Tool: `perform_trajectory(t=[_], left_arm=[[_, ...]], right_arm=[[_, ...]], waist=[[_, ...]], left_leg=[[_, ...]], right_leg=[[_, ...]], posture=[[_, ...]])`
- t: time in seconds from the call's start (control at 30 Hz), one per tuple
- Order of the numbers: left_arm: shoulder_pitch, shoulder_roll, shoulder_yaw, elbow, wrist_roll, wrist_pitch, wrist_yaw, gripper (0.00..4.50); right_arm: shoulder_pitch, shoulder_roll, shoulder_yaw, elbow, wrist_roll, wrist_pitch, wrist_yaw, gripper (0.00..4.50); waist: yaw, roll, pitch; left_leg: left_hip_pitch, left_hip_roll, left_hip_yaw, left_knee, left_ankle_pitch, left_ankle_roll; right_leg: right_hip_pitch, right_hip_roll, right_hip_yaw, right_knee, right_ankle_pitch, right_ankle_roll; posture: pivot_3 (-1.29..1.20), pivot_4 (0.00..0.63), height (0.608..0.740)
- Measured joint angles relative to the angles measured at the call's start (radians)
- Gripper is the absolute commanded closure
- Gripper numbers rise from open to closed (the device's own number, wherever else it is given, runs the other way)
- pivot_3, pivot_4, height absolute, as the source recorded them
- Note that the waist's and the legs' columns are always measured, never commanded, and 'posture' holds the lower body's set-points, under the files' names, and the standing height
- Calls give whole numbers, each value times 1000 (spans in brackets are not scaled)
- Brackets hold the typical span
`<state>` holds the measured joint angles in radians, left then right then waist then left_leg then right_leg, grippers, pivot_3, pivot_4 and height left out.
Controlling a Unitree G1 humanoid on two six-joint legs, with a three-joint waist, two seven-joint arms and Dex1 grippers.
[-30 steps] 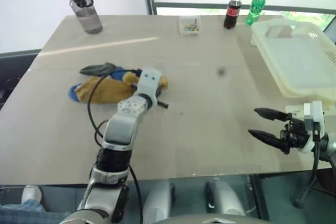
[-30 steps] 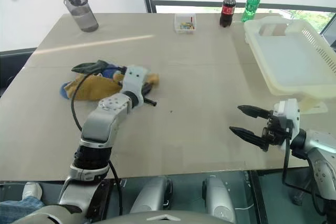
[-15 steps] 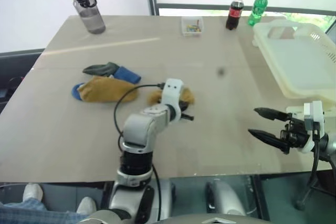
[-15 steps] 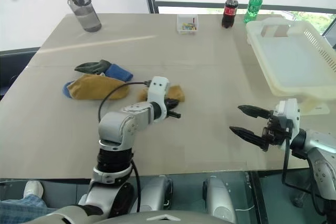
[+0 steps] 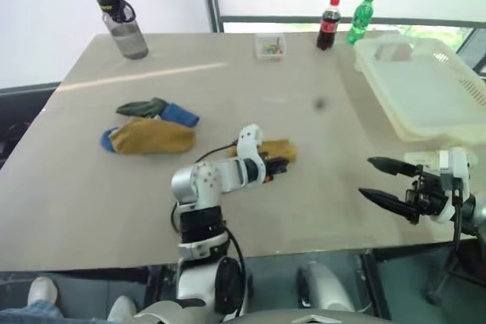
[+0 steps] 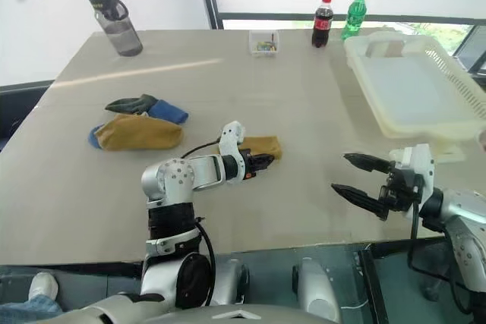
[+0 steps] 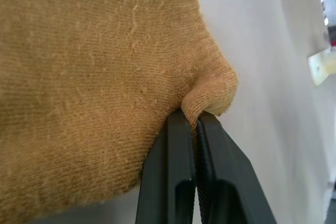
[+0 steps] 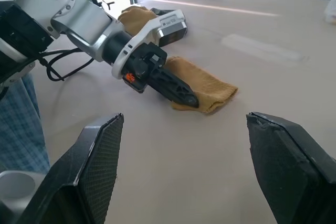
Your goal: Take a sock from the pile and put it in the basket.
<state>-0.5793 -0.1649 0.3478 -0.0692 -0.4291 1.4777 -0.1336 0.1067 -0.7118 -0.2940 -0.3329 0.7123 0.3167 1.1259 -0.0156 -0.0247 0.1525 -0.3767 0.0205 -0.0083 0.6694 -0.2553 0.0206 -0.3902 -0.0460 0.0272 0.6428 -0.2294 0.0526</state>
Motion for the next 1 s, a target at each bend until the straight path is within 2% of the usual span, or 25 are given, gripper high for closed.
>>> perform_trajectory(t=[0.1, 0.23, 0.4, 0.5, 0.53, 0.57, 0.67, 0.77, 0.87, 0.97, 1.0], left_arm=[[-6, 1, 35, 28, -60, -5, 41, 2170], [-11, 2, 76, 67, -183, -29, 98, 987], [-11, 7, 42, 76, -285, -72, 104, 987], [-50, 37, -136, 18, -270, -126, 38, 987], [-91, 66, -211, -27, -262, -150, 2, 987], [-114, 135, -313, -107, -249, -203, -60, 987], [-90, 281, -452, -224, -215, -306, -189, 987], [-16, 315, -461, -250, -268, -331, -292, 987], [-9, 327, -431, -275, -313, -347, -331, 987], [-12, 386, -436, -273, -271, -398, -334, 987], [-24, 436, -447, -228, -180, -463, -311, 987]], right_arm=[[13, -1, -3, -4, 1, 0, 0, 685], [13, -2, -3, -4, 2, 1, -5, 685], [13, -1, -3, -4, 2, 1, -8, 685], [13, -2, -2, -5, 2, 1, -9, 685], [8, -1, 0, -4, 1, 1, -10, 685], [-4, 0, 3, -5, 1, 1, -12, 685], [-5, 0, 2, -3, 0, 0, -13, 685], [-8, 0, 4, -2, 0, 0, -13, 685], [-22, 0, 6, -2, 0, 0, -12, 685], [-23, 0, 8, -1, 0, 0, -11, 685], [-25, 1, 10, 2, -2, 0, -10, 685]], waist=[[-15, 0, -1], [-24, 4, -4], [-18, 7, 3], [-3, 4, 8], [4, 4, 8], [6, 5, 7], [2, 9, 5], [9, 9, 9], [22, 9, 11], [24, 9, 11], [25, 9, 11]], left_leg=[[16, 1, -5, 0, -3, -5], [17, -5, -16, 0, -3, -6], [9, -11, -23, 0, -3, -6], [-14, -14, -24, 0, 1, -2], [-23, -15, -24, 0, 3, -5], [-25, -16, -23, -1, 4, -7], [-20, -16, -22, -10, 3, -9], [-21, -16, -24, -15, 3, -8], [-22, -17, -24, -13, 1, -4], [-21, -18, -22, -13, 1, -4], [-20, -17, -21, -10, 1, -4]], right_leg=[[12, 0, 0, 0, 0, 0], [13, -1, 0, -1, 0, 0], [11, -2, -2, -1, 0, 0], [-10, -2, -2, -1, 2, 5], [-18, -3, -1, -1, 5, 2], [-21, -4, 1, 0, 5, 3], [-22, -3, 8, -3, 3, 3], [-23, -3, 6, -6, 3, 3], [-22, -4, 5, -6, 3, 3], [-22, -3, 4, -6, 3, 3], [-21, -2, 4, -4, 3, 4]], posture=[[0, 150, 740], [0, 150, 740], [0, 150, 740], [0, 150, 740], [0, 150, 740], [0, 150, 740], [0, 150, 740], [0, 150, 740], [0, 150, 740], [0, 150, 740], [0, 150, 740]])
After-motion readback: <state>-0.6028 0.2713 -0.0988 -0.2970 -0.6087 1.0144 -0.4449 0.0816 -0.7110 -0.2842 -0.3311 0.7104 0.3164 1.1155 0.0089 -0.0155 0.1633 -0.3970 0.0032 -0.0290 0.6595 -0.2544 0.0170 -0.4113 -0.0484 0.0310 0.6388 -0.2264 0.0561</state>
